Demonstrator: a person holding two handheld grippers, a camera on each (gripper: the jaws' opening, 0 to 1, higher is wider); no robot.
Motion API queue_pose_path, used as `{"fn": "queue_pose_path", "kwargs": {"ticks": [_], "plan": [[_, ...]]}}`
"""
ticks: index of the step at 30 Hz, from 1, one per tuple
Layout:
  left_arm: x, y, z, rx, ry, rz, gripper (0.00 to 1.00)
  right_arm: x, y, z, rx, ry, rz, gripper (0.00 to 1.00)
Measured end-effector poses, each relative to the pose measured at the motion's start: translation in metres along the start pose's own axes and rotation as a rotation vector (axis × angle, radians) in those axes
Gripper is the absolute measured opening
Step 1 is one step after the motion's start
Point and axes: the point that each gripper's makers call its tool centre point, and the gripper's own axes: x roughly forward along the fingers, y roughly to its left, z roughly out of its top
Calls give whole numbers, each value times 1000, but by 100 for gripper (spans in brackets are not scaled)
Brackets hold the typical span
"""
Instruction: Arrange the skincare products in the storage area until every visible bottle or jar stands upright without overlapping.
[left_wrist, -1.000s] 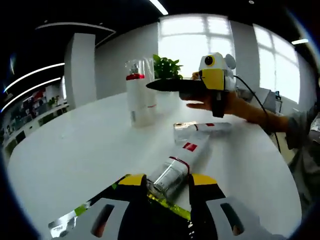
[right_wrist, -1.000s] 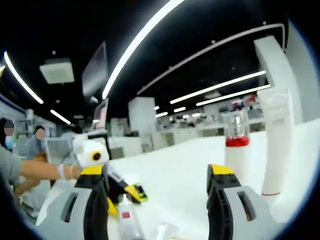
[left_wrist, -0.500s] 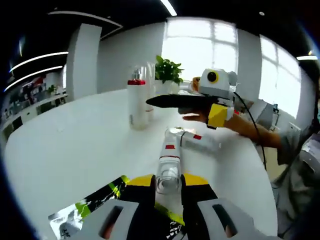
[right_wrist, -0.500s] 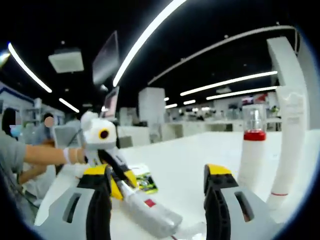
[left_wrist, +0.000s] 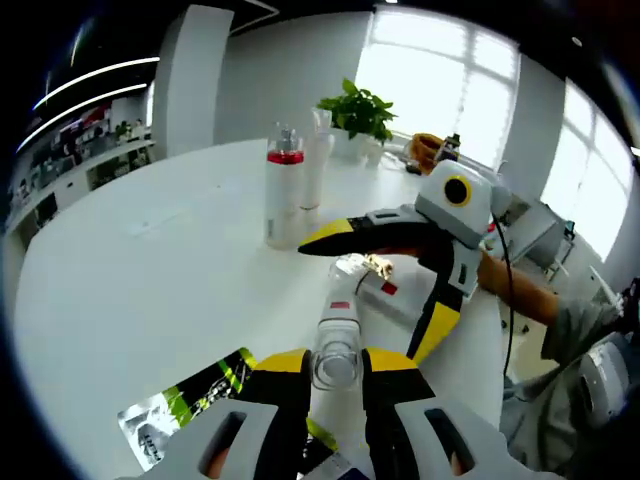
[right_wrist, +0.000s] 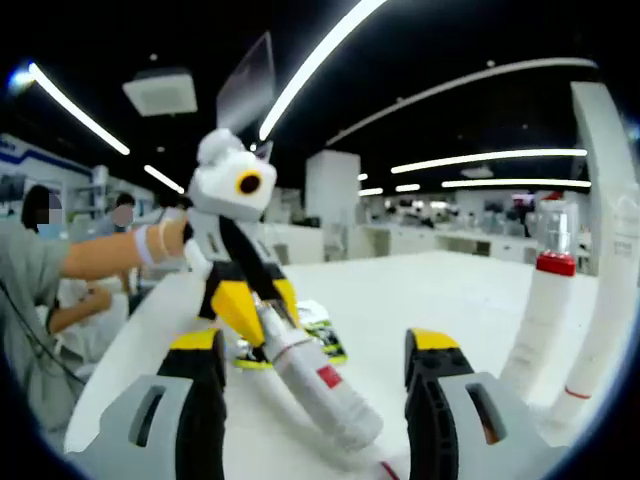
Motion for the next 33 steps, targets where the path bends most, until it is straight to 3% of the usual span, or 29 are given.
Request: {"fn": "queue_pose_path", "kwargs": {"ticks": [9, 13, 18, 23, 27, 33], "plan": [[-12, -10, 14, 150, 193, 17, 19, -1, 16, -10, 0, 44, 62, 51], [-18, -16, 15, 227, 292, -24, 19, -2, 23, -12, 12, 44, 93, 46], [-14, -29, 15, 346, 341, -39, 19, -3, 38, -11, 22, 40, 156, 34], [-11, -40, 14, 407, 394, -35, 19, -5, 49, -12, 24, 46, 205, 24], [-12, -42, 16, 434, 440, -31, 19, -6, 54, -10, 30, 42, 231, 23], [-14, -39, 19, 465, 449, -32, 20, -6, 57, -8, 32, 60, 253, 21]]}}
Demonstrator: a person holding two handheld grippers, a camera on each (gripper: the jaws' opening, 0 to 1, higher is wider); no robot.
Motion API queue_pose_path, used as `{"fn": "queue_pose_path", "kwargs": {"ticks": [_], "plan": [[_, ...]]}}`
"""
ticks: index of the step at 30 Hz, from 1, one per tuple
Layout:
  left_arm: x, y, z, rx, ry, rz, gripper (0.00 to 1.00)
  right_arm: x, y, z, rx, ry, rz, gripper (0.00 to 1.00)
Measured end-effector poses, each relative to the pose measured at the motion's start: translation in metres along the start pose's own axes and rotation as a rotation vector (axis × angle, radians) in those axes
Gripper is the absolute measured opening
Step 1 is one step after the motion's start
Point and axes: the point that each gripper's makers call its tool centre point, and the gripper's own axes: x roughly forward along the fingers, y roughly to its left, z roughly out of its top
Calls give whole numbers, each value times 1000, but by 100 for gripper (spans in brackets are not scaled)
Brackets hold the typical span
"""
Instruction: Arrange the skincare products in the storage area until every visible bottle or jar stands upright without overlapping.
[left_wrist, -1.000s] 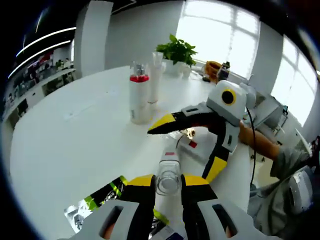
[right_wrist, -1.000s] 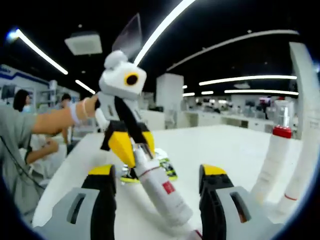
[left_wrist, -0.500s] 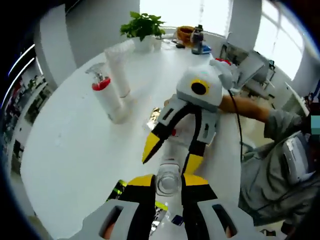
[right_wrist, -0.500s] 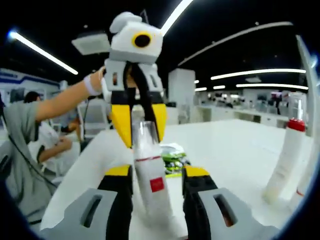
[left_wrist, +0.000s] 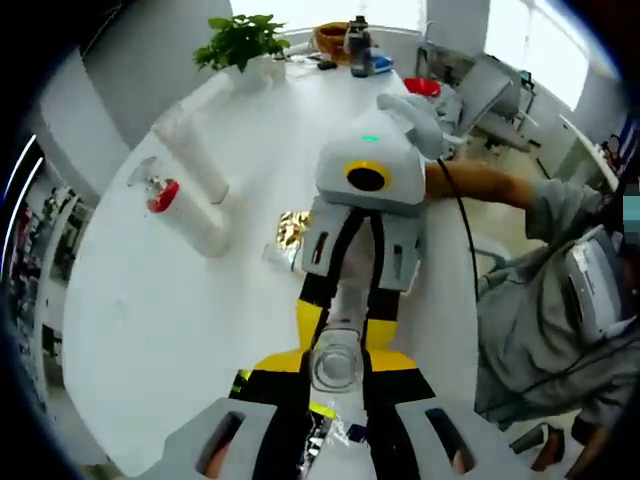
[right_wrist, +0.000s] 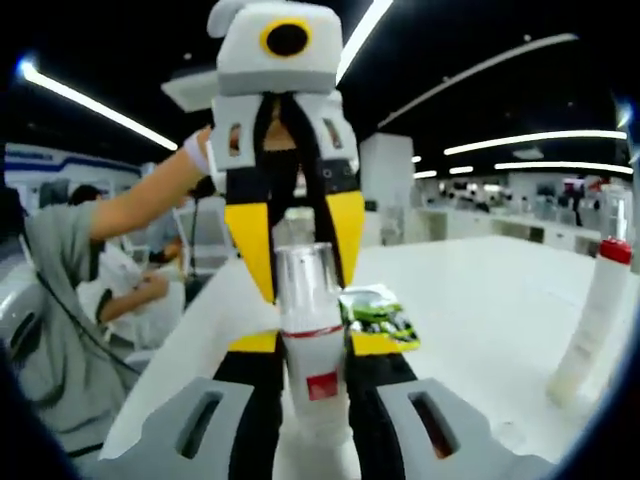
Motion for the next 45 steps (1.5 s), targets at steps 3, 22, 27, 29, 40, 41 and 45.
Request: {"fn": "queue_pose_path", "kwargs": {"ticks": [3, 22, 27, 29, 40, 41, 45], "plan": [[-4, 9, 6, -8, -64, 32, 22, -3, -3, 4, 61, -13, -6, 21], [-56, 95, 22, -334, -891, 437, 50, -73, -102, 38, 15, -169, -550, 21], [-36, 102, 8, -441, -1005, 501, 50, -103, -133, 40, 24, -230, -747, 21], [-28, 105, 3, -510, -1052, 503, 49, -111, -139, 38, 14, -238, -792, 21], [10, 116, -5, -709, -1123, 456, 48, -149, -171, 11, 58, -213, -1007, 21], [11, 117, -5, -715, -1137, 462, 48, -154, -174, 3, 77, -200, -1034, 21], [14, 117, -10, -686, -1123, 515, 48, -162, -188, -16, 94, -140, -1096, 21]]}}
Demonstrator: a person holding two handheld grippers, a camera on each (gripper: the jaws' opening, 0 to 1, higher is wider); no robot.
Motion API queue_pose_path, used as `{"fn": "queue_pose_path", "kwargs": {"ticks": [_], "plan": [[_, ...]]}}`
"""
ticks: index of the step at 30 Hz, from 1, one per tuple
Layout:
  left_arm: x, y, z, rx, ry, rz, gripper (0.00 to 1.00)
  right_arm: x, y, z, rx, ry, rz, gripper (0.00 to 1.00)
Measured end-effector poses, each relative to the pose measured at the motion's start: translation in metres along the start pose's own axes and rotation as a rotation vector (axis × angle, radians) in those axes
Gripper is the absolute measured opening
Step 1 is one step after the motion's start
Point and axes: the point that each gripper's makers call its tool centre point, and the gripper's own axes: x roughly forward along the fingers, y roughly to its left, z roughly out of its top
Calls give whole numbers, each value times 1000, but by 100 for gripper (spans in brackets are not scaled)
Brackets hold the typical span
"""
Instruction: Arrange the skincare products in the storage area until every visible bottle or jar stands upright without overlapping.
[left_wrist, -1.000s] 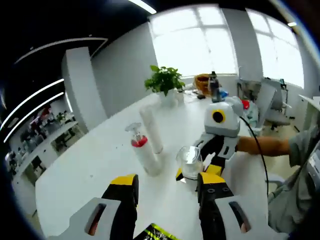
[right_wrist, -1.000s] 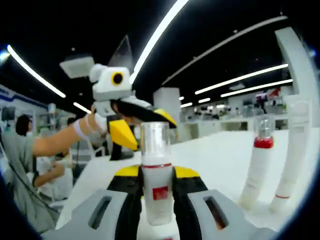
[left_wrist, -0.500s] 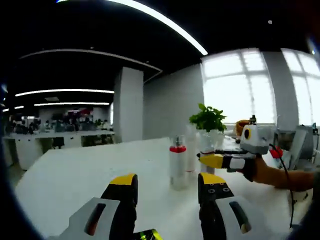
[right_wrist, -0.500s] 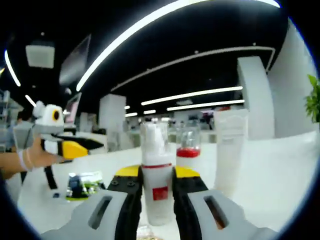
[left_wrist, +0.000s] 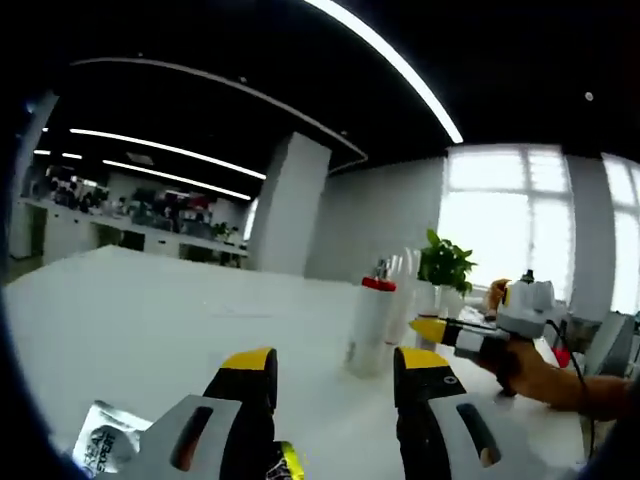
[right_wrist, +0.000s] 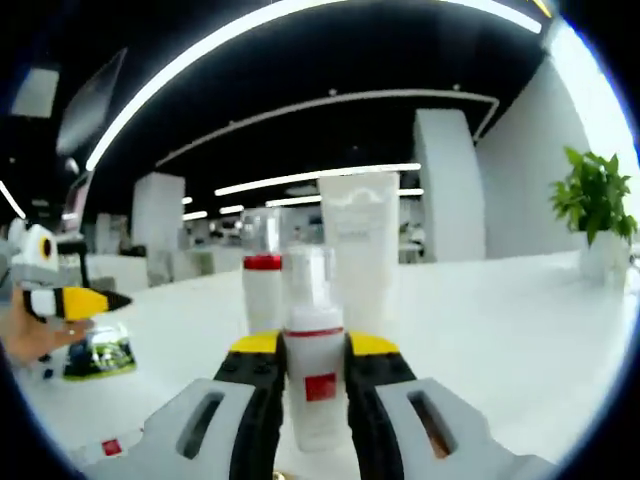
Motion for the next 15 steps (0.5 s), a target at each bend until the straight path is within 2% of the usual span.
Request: {"fn": "queue_pose_path", "kwargs": {"ticks": [1, 4, 5, 9, 12, 15], "plan": [[-1, 0, -1, 23, 6, 9, 48, 1, -2, -3, -1, 11, -7, 21], [-5, -2, -4, 190, 13, 38, 48, 3, -5, -5, -4, 16, -18, 21], [-4, -6, -7, 212, 22, 25, 48, 4, -6, -5, -5, 14, -24, 21], [-3, -18, -11, 183, 23, -27, 49, 6, -16, -8, -17, 11, -53, 21], [-2, -16, -22, 269, 62, -12, 49, 6, -20, -7, 7, 8, -71, 21], [-2, -17, -24, 270, 68, -18, 49, 4, -22, -7, 16, 11, -79, 21]]}}
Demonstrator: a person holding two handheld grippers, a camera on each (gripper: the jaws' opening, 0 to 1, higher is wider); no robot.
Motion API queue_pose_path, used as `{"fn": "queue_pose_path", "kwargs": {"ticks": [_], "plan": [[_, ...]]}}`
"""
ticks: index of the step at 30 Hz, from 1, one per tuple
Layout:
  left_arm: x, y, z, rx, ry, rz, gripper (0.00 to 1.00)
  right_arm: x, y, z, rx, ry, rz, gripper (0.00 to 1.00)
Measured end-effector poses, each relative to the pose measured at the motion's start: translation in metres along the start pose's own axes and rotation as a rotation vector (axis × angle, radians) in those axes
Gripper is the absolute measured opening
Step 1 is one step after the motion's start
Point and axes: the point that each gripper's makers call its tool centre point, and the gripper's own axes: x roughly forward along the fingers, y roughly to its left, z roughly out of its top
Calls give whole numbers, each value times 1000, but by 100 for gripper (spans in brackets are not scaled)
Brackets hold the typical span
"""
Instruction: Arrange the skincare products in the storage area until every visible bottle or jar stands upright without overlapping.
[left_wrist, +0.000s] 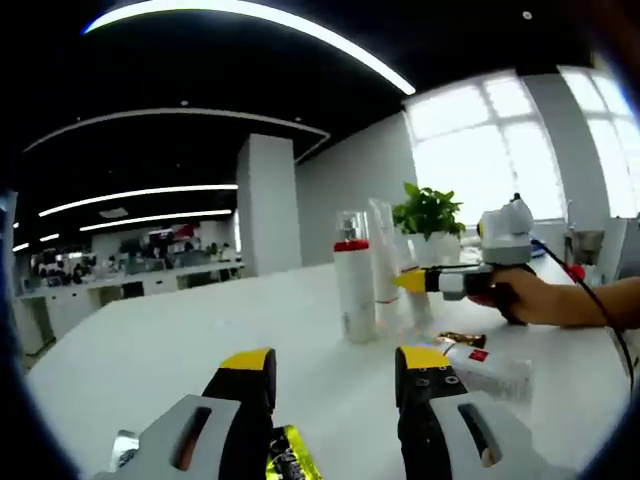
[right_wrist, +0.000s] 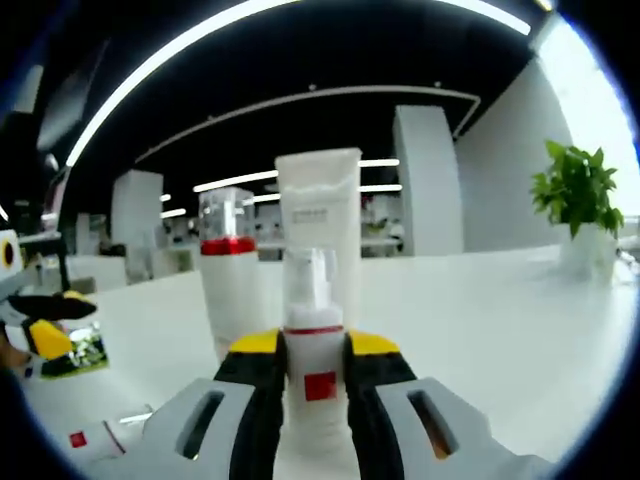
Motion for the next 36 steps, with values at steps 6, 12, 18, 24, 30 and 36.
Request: {"fn": "queue_pose_path", "kwargs": {"ticks": [6, 12, 18, 24, 30, 36], "plan": [[-4, 5, 4, -14, -30, 13, 49, -7, 1, -3, -62, 24, -27, 21], [-4, 10, 2, -22, -27, 23, 49, -12, 2, -19, -72, 105, -25, 21], [-4, 16, 3, -57, -35, 30, 49, -12, -1, -39, -70, 212, -25, 21], [-5, 15, 1, -60, -29, 30, 49, -10, -5, -60, -91, 349, -37, 20], [-5, 17, 1, -64, -30, 34, 49, -7, -11, -60, -65, 340, -75, 20], [-6, 17, 0, -61, -29, 36, 48, -9, -11, -60, -59, 338, -83, 20]]}}
